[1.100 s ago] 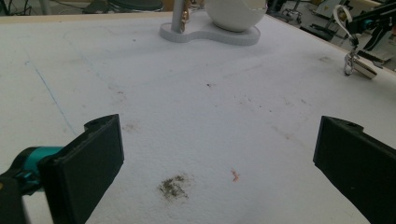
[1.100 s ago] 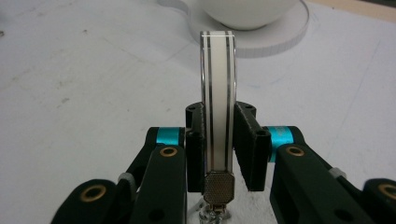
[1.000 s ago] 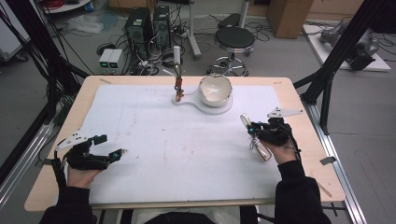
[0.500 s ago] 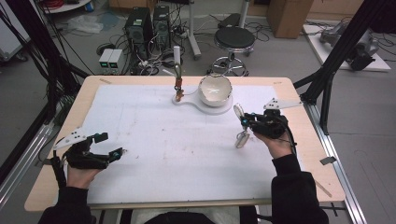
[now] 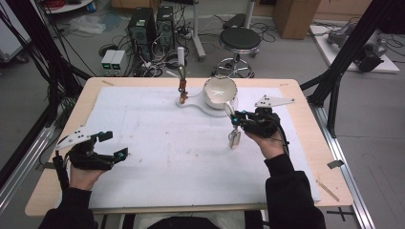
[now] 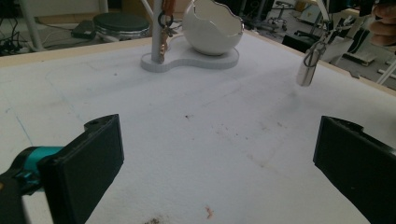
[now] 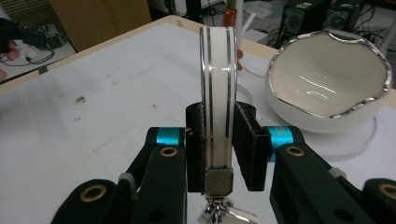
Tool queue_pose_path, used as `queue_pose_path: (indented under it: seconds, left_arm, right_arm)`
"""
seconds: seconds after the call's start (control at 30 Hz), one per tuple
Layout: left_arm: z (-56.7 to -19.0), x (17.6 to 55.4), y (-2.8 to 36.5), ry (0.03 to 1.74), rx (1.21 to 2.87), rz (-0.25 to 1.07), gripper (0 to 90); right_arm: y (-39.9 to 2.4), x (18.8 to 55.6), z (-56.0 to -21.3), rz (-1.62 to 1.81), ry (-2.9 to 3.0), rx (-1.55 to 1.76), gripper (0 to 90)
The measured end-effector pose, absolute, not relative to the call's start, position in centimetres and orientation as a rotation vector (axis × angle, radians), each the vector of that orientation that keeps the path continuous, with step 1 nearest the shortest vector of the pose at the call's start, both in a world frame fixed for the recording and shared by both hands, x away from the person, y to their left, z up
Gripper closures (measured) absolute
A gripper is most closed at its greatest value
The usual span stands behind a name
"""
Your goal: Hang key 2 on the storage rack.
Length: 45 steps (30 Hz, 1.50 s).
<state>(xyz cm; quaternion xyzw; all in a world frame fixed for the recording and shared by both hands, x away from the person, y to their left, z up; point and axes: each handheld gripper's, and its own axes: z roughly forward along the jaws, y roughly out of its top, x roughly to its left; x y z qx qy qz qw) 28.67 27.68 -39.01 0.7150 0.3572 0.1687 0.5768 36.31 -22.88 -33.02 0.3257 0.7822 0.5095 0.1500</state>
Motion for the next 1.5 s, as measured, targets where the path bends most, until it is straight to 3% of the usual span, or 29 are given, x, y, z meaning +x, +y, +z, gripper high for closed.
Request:
queue_pose_path:
  seconds: [0.7, 1.5]
  left_arm:
    - [-36.8, 30.4, 24.6, 0.763, 1.681, 0.374, 2.2]
    - [-34.0, 33.4, 19.4, 0.629, 1.687, 0.277, 6.9]
  right_arm:
    - [-16.0, 36.3, -32.7, 1.512, 2.35, 0.808, 75.3]
    - [-11.9, 36.2, -32.6, 1.575, 2.408, 0.73, 75.4]
